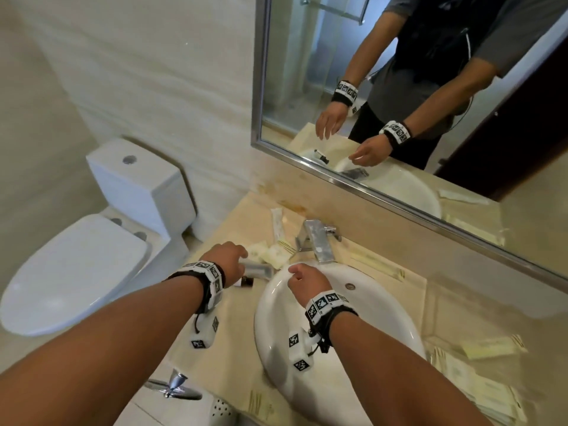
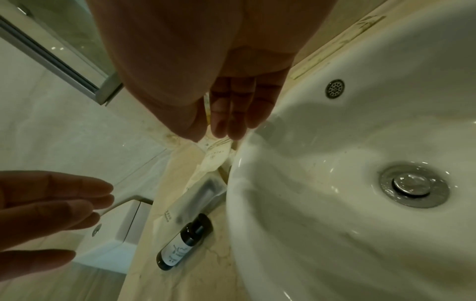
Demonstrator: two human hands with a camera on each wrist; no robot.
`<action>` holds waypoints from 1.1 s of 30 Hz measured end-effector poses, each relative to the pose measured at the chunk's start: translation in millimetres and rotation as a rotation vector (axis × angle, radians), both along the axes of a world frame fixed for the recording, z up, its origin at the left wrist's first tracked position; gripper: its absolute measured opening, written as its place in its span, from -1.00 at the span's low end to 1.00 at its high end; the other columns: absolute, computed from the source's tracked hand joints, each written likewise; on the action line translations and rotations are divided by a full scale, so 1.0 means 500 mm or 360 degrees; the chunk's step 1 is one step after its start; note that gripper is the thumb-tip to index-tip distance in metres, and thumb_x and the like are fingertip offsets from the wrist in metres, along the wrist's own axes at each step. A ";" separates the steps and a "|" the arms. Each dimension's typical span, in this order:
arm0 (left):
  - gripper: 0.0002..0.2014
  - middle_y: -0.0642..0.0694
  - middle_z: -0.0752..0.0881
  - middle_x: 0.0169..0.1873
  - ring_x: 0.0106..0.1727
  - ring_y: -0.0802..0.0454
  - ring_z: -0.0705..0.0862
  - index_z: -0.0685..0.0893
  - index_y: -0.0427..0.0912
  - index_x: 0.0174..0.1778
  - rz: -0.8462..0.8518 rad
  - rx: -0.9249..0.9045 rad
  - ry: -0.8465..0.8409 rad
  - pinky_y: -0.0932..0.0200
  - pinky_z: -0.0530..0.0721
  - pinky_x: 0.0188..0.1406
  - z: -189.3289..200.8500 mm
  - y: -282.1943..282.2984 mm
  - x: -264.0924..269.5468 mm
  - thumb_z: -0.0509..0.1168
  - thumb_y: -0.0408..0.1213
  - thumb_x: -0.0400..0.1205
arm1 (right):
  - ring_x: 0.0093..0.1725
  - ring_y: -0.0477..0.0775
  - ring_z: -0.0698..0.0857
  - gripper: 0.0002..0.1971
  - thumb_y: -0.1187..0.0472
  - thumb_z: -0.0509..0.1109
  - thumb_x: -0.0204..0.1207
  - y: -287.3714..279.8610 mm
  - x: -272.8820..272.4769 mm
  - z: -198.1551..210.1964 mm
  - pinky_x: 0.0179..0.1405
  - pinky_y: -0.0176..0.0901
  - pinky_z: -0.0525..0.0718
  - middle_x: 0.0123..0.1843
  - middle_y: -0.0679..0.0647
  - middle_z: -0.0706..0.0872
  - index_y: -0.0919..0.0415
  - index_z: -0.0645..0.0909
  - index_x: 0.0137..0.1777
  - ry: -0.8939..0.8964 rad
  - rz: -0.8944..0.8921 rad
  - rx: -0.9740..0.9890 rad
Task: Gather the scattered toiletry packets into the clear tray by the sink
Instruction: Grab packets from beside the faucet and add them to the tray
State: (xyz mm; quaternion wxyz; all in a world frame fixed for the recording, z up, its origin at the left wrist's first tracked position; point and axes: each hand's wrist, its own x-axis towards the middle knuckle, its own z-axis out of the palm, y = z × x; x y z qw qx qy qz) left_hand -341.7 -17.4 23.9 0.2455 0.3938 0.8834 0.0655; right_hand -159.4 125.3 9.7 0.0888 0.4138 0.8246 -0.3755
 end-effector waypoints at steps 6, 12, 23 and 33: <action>-0.59 -0.03 0.54 0.40 0.40 -0.08 0.50 0.49 0.07 0.48 0.0066 -0.0003 0.0019 0.03 0.57 0.27 -0.020 0.015 -0.059 0.18 -0.15 0.68 | 0.36 0.07 0.65 -0.61 0.14 0.30 0.65 0.024 -0.068 -0.015 0.38 -0.16 0.53 0.45 0.06 0.63 0.02 0.59 0.46 -0.0080 0.0173 0.0108; -0.58 -0.05 0.53 0.41 0.38 -0.09 0.53 0.45 0.07 0.51 0.0074 -0.0040 -0.0033 0.00 0.57 0.30 -0.061 0.052 -0.081 0.16 -0.14 0.69 | 0.28 0.05 0.69 -0.55 0.10 0.34 0.62 0.047 -0.112 -0.050 0.38 -0.10 0.62 0.60 0.03 0.41 -0.08 0.54 0.52 -0.0230 0.0211 0.0164; -0.51 -0.13 0.51 0.39 0.34 -0.16 0.54 0.37 0.02 0.54 -0.0040 -0.0226 -0.0011 -0.05 0.62 0.22 -0.135 0.145 -0.117 0.22 -0.08 0.67 | 0.53 0.23 0.51 -0.22 0.01 0.38 0.59 0.088 -0.183 -0.103 0.46 0.10 0.57 0.72 0.05 0.14 -0.16 0.06 0.74 -0.0502 0.0521 0.0225; -0.49 -0.12 0.55 0.19 0.19 -0.16 0.60 0.49 -0.08 0.31 -0.0070 -0.0477 0.0188 -0.03 0.57 0.07 -0.185 0.177 -0.123 0.38 0.10 0.53 | 0.24 0.25 0.70 -0.40 -0.01 0.30 0.64 0.076 -0.201 -0.157 -0.03 0.00 0.59 0.49 0.14 0.41 -0.08 0.20 0.65 -0.0553 0.0511 0.0434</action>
